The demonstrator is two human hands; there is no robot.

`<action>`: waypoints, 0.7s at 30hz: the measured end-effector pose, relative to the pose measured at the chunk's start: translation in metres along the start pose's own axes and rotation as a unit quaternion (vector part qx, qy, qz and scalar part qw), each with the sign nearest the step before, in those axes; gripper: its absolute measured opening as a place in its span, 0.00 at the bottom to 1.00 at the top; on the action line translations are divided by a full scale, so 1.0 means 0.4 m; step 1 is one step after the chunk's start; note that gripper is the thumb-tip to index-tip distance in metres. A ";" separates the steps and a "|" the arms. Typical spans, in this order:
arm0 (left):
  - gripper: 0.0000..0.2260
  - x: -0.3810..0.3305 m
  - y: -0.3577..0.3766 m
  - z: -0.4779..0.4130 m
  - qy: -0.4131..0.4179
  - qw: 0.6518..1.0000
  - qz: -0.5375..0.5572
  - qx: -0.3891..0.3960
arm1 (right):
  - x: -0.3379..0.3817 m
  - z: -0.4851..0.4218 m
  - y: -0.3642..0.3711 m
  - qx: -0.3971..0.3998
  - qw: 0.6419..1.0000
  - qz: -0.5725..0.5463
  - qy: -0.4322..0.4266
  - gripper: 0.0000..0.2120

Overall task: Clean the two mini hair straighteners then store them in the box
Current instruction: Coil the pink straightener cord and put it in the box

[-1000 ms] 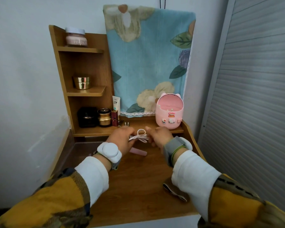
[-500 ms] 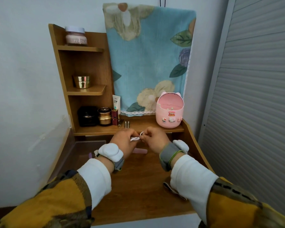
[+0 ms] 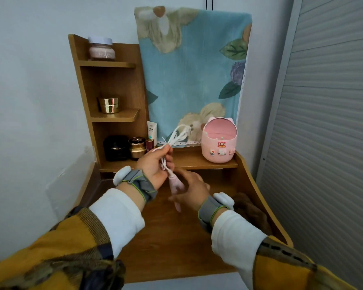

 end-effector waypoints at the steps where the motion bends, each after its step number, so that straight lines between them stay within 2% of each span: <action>1: 0.08 -0.014 0.006 0.011 -0.008 0.999 0.028 0.016 | 0.009 0.001 0.014 0.010 0.999 -0.047 0.000 0.31; 3: 0.05 -0.040 0.022 0.032 -0.001 0.998 0.042 0.038 | 0.018 0.007 0.028 0.033 0.987 -0.156 0.022 0.19; 5: 0.05 -0.069 0.026 0.041 0.012 0.999 0.023 0.037 | 0.021 0.013 0.020 0.044 0.971 -0.230 0.043 0.13; 7: 0.08 -0.115 0.005 0.056 0.030 0.999 0.014 -0.005 | 0.034 0.023 0.003 0.058 0.962 -0.263 0.054 0.14; 11: 0.02 -0.168 -0.038 0.066 0.065 0.992 -0.054 -0.096 | 0.042 0.012 -0.017 0.070 0.943 -0.308 0.106 0.19; 14: 0.07 -0.182 -0.073 0.086 0.090 0.988 -0.049 -0.113 | 0.069 -0.006 -0.015 0.095 0.885 -0.409 0.198 0.22; 17: 0.09 -0.210 -0.095 0.120 0.144 0.984 -0.039 -0.096 | 0.124 -0.023 0.000 0.095 0.833 -0.489 0.240 0.18; 19: 0.07 -0.222 -0.101 0.136 0.187 0.967 -0.147 -0.095 | 0.165 -0.034 0.023 0.086 0.809 -0.530 0.239 0.12; 20: 0.06 -0.237 -0.117 0.148 0.220 0.934 -0.257 -0.116 | 0.197 -0.039 0.046 0.085 0.801 -0.545 0.234 0.06; 21: 0.05 -0.245 -0.124 0.155 0.253 0.883 -0.370 -0.137 | 0.218 -0.043 0.059 0.076 0.791 -0.562 0.229 0.02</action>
Point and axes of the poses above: each hand's wrist, its own z-axis away from the middle knuckle, its own y-axis out of the palm, x = y × z, the point moved 4 cm from there along -z, towards the middle knuckle, and after that the axes turned 6 degrees about -x, right-handed, at the moved point
